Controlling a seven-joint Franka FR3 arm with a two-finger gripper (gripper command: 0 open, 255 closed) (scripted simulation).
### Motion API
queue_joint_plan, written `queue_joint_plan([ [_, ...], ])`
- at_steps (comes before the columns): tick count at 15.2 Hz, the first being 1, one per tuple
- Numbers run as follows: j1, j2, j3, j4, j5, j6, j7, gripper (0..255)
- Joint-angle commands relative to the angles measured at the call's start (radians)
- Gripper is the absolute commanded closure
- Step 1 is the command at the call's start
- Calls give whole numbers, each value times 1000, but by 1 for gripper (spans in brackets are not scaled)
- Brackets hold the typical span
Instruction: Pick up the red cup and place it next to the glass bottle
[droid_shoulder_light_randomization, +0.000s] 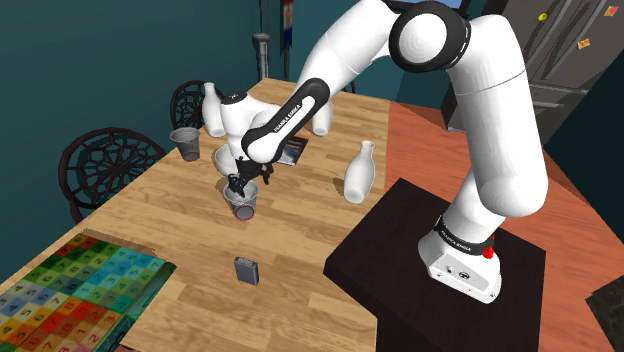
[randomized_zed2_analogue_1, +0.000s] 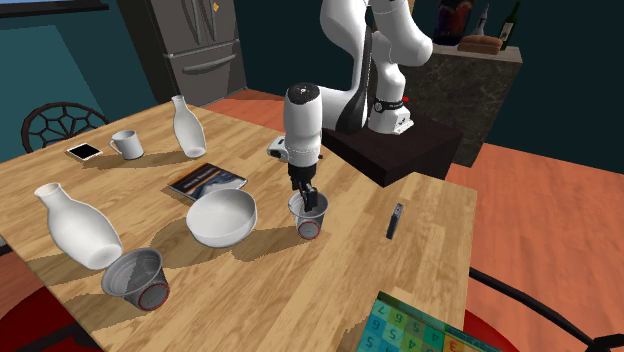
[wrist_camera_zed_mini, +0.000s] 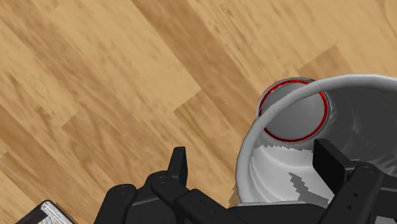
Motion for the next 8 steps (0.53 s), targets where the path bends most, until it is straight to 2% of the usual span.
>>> queue_joint_plan([
  [1, 0, 0, 0, 0, 0, 0, 0, 0],
  [2, 0, 0, 0, 0, 0, 0, 0, 0],
  [3, 0, 0, 0, 0, 0, 0, 0, 255],
  [8, 0, 1, 0, 0, 0, 0, 0, 255],
])
